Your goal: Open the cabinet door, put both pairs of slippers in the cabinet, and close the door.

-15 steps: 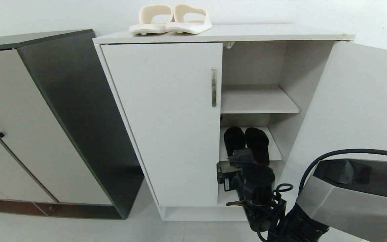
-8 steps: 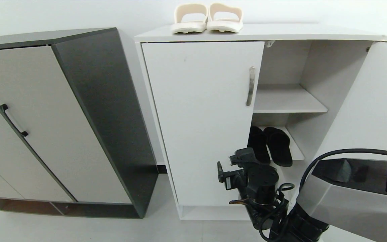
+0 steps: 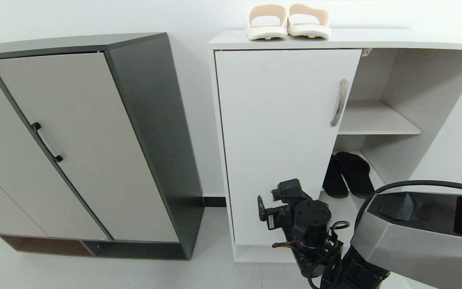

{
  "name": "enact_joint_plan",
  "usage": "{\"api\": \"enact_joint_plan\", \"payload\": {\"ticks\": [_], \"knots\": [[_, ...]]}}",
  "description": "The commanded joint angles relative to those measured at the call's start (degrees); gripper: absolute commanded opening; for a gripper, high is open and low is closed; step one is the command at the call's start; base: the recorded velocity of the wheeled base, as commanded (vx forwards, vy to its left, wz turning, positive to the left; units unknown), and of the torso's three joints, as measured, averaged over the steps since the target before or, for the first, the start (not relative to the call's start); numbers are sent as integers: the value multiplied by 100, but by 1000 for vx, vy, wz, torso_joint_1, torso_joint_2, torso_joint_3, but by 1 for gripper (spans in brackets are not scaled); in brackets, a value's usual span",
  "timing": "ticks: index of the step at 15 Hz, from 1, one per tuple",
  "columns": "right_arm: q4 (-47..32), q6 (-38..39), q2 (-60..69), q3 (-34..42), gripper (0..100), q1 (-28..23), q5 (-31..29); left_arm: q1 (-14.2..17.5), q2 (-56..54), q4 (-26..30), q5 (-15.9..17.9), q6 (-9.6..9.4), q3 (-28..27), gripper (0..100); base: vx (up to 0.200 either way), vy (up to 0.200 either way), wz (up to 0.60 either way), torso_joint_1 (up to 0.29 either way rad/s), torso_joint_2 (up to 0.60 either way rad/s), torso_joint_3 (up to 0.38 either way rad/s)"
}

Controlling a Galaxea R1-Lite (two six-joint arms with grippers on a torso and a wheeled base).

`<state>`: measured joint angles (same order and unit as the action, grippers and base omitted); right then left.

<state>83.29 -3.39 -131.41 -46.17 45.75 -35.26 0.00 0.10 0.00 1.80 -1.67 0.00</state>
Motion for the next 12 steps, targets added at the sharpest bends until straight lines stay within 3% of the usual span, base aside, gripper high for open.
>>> {"api": "enact_joint_plan", "payload": {"ticks": [1,7,12], "knots": [[21,-4,-33,29,100,4,1,0,8,0,-5,0,0,0,0,0,0,0,0,0],[30,-13,-33,20,100,4,1,0,8,0,4,9,0,0,0,0,0,0,0,0],[91,-48,-25,20,100,13,1,0,8,0,4,0,0,0,0,0,0,23,-259,-309]]}}
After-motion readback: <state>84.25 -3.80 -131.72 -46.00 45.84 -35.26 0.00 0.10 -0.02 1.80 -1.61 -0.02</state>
